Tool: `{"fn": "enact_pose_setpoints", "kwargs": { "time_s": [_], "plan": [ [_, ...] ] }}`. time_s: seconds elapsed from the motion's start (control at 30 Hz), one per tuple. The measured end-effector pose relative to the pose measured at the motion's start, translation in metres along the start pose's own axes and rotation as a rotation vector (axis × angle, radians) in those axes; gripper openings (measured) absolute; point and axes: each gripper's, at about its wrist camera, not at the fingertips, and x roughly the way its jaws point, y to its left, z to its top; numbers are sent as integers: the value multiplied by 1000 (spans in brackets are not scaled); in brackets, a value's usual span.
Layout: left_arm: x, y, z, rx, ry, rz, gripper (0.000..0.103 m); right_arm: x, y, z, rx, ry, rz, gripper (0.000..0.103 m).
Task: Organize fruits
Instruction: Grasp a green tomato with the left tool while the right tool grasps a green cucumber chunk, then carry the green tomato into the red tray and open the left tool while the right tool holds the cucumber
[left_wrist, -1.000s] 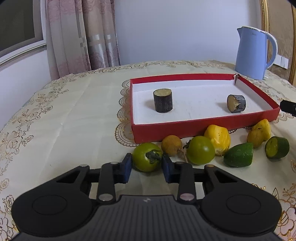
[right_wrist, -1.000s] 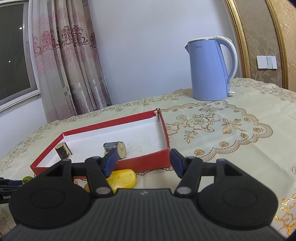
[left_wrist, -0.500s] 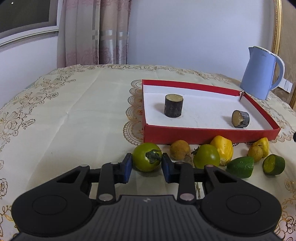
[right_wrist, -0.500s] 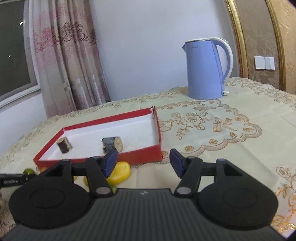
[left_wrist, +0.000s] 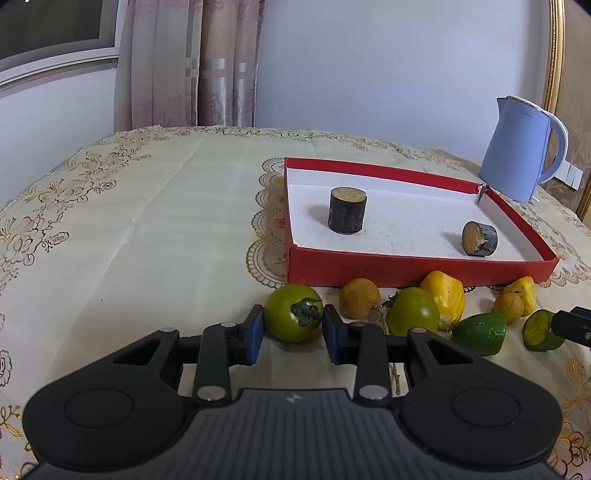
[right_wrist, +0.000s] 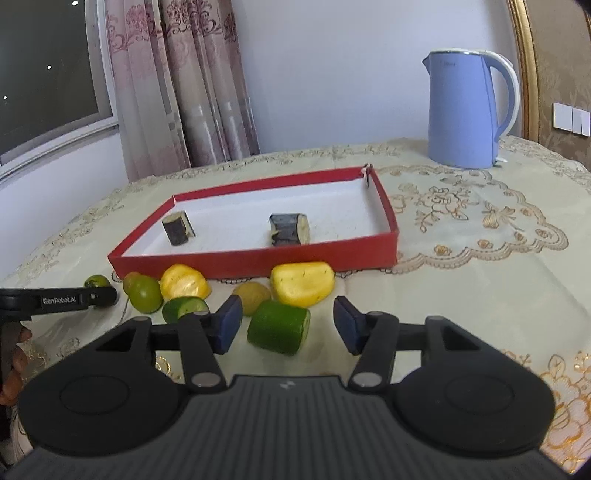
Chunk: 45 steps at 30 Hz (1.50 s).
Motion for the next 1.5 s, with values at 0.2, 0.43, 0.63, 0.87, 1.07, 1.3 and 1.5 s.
{"fn": "enact_pose_setpoints", "kwargs": {
  "time_s": [0.2, 0.43, 0.63, 0.87, 1.07, 1.3, 1.5],
  "plan": [
    [1, 1, 0, -5, 0, -3, 33, 12, 3, 0, -10, 29, -30, 53],
    [1, 1, 0, -7, -1, -5, 33, 21, 13, -3, -33, 47, -31, 36],
    [1, 1, 0, -7, -1, -5, 33, 22, 12, -4, -28, 38, -28, 32],
    [1, 1, -1, -5, -1, -2, 33, 16, 7, -4, -8, 10, -21, 32],
    [0, -2, 0, 5, -4, 16, 33, 13, -4, -2, 33, -12, -28, 32],
    [-5, -6, 4, 15, -9, 44, 33, 12, -9, -3, 51, -24, -21, 32],
    [-9, -21, 17, 41, -18, 32, 33, 15, -12, -5, 66, -20, -16, 32]
  ]
}}
